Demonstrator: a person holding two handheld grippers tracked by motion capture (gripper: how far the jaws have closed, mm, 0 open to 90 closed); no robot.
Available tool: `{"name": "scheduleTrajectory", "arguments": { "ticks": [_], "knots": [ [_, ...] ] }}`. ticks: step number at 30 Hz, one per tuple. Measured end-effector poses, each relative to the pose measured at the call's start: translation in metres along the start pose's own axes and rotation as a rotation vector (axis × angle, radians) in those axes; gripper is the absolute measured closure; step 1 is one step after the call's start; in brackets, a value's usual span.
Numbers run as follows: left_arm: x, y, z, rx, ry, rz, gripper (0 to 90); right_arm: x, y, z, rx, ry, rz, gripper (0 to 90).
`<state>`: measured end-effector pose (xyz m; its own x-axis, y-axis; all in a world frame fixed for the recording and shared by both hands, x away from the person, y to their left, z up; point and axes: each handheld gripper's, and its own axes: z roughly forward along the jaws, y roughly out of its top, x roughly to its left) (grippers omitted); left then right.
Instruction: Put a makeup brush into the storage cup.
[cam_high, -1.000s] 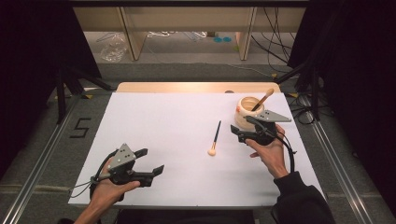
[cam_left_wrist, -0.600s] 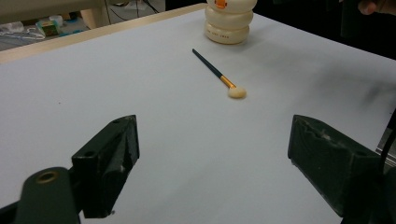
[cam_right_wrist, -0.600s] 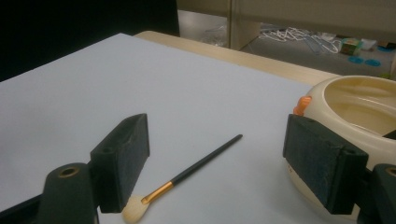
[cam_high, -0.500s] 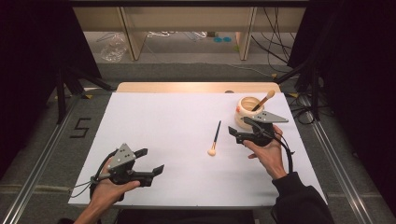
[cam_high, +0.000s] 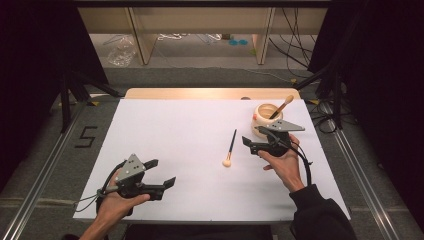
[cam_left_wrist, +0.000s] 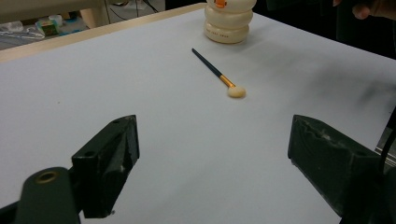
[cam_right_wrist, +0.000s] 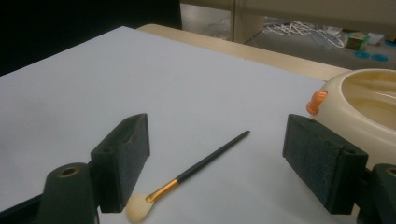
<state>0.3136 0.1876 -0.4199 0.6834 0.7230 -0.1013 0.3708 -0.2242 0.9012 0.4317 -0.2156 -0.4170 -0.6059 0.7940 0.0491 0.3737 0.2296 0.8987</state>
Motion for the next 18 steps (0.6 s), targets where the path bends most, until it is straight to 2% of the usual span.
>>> {"name": "scheduleTrajectory", "arguments": {
  "ticks": [1, 2, 7, 9, 11, 12, 16, 18],
  "knots": [
    [0.0, 0.0, 0.0, 0.0, 0.0, -0.001, 16.7, 0.001, 0.0, 0.001, 0.009, 0.01, 0.015, 24.1],
    [0.0, 0.0, 0.0, 0.002, 0.0, 0.0, 16.7, 0.0, 0.0, 0.004, -0.007, 0.004, 0.004, 24.1],
    [0.0, 0.0, 0.002, 0.007, -0.002, 0.005, 16.7, -0.004, -0.003, 0.016, 0.037, 0.004, 0.01, 24.2],
    [0.0, 0.0, 0.002, 0.006, -0.003, 0.004, 16.7, -0.004, -0.003, 0.018, 0.035, -0.002, 0.009, 24.5],
    [0.0, 0.001, 0.003, 0.008, -0.007, 0.01, 16.7, -0.004, -0.003, 0.024, 0.064, 0.004, 0.027, 24.8],
    [0.0, 0.001, 0.003, 0.008, -0.009, 0.017, 16.7, -0.006, -0.003, 0.029, 0.08, -0.003, 0.013, 25.3],
    [-0.001, 0.001, 0.004, 0.01, -0.008, 0.008, 16.7, -0.005, -0.002, 0.038, 0.093, -0.002, 0.008, 25.3],
    [-0.001, 0.0, 0.003, 0.01, -0.008, 0.01, 16.7, -0.004, -0.002, 0.043, 0.127, -0.001, 0.002, 25.5]
  ]
}}
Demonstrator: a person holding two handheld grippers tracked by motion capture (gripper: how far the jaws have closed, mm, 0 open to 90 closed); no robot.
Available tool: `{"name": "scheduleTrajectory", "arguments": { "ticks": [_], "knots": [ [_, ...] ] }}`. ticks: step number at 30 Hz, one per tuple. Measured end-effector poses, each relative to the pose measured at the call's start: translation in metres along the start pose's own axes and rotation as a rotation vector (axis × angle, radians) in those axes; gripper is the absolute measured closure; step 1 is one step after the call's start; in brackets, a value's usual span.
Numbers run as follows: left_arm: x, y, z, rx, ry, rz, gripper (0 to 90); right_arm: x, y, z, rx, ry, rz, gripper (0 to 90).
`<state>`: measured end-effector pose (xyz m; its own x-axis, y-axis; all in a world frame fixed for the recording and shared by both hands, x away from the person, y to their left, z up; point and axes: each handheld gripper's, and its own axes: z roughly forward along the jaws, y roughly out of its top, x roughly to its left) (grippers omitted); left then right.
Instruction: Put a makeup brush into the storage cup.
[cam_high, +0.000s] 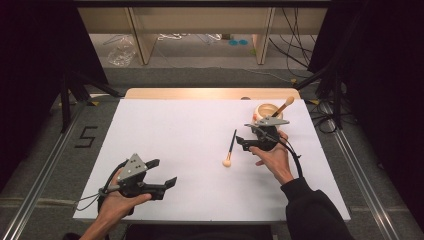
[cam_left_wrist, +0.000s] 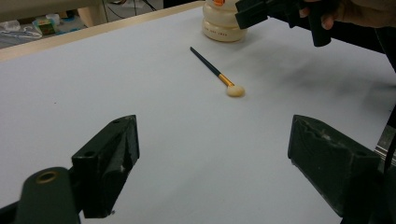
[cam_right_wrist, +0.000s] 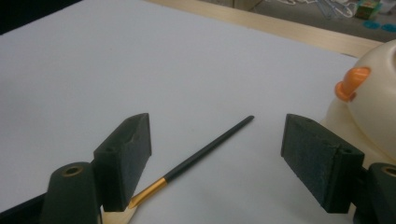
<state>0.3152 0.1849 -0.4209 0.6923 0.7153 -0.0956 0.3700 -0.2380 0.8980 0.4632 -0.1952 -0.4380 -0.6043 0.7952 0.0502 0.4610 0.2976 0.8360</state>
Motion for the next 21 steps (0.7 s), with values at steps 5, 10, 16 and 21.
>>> {"name": "scheduleTrajectory", "arguments": {
  "ticks": [5, 10, 16, 21],
  "knots": [
    [0.001, 0.0, -0.001, -0.008, -0.009, -0.001, 16.7, 0.003, 0.002, 0.012, 0.048, 0.001, -0.011, 25.5],
    [0.0, 0.0, -0.001, -0.004, 0.0, 0.0, 16.7, 0.009, 0.004, 0.024, 0.098, 0.007, -0.024, 27.1],
    [0.0, 0.0, -0.001, -0.004, -0.001, -0.001, 16.7, 0.011, 0.006, 0.038, 0.159, 0.0, -0.049, 28.5],
    [0.0, 0.0, -0.001, -0.004, -0.002, -0.001, 16.7, 0.011, 0.004, 0.049, 0.19, -0.004, -0.05, 30.5]
  ]
}}
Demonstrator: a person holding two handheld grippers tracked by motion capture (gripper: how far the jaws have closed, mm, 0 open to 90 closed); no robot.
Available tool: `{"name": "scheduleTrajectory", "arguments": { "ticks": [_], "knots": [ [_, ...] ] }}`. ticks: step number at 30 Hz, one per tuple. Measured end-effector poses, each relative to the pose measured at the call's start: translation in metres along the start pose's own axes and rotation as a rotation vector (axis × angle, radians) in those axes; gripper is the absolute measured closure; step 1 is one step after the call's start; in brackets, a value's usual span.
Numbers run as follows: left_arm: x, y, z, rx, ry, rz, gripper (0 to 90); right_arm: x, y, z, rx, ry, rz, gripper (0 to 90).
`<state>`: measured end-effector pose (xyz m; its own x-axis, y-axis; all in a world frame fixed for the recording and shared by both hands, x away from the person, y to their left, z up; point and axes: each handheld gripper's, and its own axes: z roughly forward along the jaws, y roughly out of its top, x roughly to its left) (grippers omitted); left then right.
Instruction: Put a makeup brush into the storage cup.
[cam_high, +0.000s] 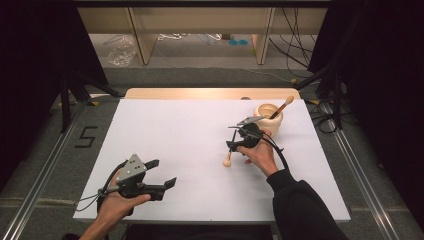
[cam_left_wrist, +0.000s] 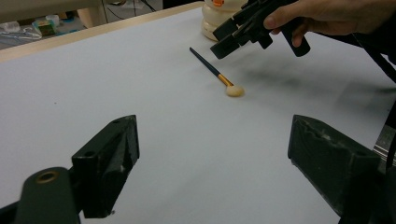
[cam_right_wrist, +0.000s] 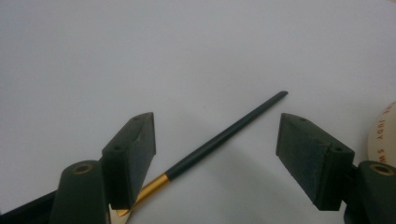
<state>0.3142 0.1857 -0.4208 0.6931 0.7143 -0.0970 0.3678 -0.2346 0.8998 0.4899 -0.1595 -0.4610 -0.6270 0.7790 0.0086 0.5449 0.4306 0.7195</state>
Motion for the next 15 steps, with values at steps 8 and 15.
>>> {"name": "scheduleTrajectory", "arguments": {
  "ticks": [8, 15],
  "knots": [
    [0.0, 0.0, 0.001, 0.0, -0.003, 0.001, 16.7, 0.0, 0.003, 0.007, 0.06, 0.001, 0.011, 34.6],
    [0.0, 0.0, 0.0, -0.005, -0.008, -0.002, 16.7, 0.003, 0.004, 0.016, 0.115, 0.005, 0.026, 37.3]
  ]
}}
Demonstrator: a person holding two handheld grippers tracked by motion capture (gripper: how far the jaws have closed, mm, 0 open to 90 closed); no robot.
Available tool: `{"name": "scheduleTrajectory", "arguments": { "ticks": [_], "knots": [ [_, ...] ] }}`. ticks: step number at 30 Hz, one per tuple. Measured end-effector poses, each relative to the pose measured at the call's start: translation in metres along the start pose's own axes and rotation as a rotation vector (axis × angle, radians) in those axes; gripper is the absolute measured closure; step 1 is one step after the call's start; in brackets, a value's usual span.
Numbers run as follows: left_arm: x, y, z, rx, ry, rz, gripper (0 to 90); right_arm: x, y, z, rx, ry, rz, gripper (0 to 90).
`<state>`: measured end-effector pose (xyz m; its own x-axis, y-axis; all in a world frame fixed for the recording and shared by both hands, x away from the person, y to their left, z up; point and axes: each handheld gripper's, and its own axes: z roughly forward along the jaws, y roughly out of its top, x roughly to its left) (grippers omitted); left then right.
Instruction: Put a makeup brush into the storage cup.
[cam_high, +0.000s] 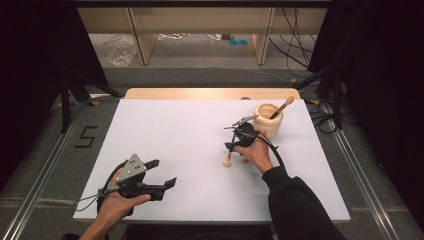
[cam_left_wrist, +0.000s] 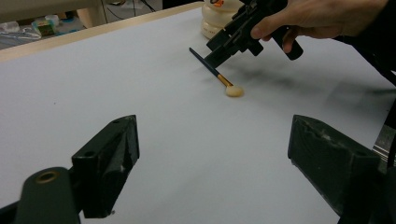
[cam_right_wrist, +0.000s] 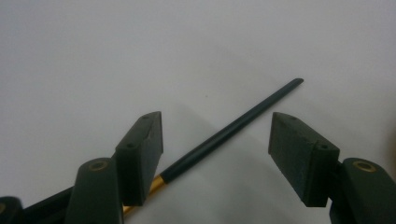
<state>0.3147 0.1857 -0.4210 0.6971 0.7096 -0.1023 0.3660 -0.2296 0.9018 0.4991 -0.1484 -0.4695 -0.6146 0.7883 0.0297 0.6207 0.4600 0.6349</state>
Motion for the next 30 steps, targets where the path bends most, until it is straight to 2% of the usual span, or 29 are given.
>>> {"name": "scheduleTrajectory", "arguments": {
  "ticks": [5, 6, 8, 17, 22, 24, 25, 26, 30],
  "knots": [
    [0.0, 0.0, -0.001, 0.005, 0.006, 0.001, 16.7, -0.004, 0.001, 0.004, 0.015, -0.001, -0.019, 40.4],
    [0.0, 0.0, -0.001, 0.005, 0.006, 0.001, 16.7, -0.003, 0.001, 0.004, 0.021, 0.005, -0.003, 40.9],
    [-0.001, 0.0, -0.001, 0.005, 0.005, -0.001, 16.7, -0.005, 0.001, 0.006, 0.024, 0.005, -0.028, 42.5],
    [0.0, 0.0, 0.0, 0.001, -0.001, -0.001, 16.7, -0.006, 0.001, 0.008, 0.066, 0.009, -0.006, 45.3],
    [0.0, 0.0, -0.001, 0.005, 0.006, -0.005, 16.8, -0.007, 0.001, 0.009, 0.076, 0.015, -0.018, 48.5],
    [0.001, 0.001, -0.001, 0.005, 0.005, 0.014, 16.8, -0.009, 0.002, 0.008, 0.081, 0.016, -0.03, 51.4],
    [0.0, 0.001, -0.001, 0.005, 0.009, 0.001, 16.8, -0.009, 0.002, 0.008, 0.085, 0.018, -0.029, 52.3],
    [0.0, 0.001, -0.001, 0.005, 0.01, 0.002, 16.8, -0.011, 0.002, 0.007, 0.091, 0.017, -0.032, 55.7],
    [0.0, 0.001, -0.001, 0.005, 0.01, 0.001, 16.9, -0.013, 0.002, 0.006, 0.099, 0.014, -0.05, 60.0]
  ]
}}
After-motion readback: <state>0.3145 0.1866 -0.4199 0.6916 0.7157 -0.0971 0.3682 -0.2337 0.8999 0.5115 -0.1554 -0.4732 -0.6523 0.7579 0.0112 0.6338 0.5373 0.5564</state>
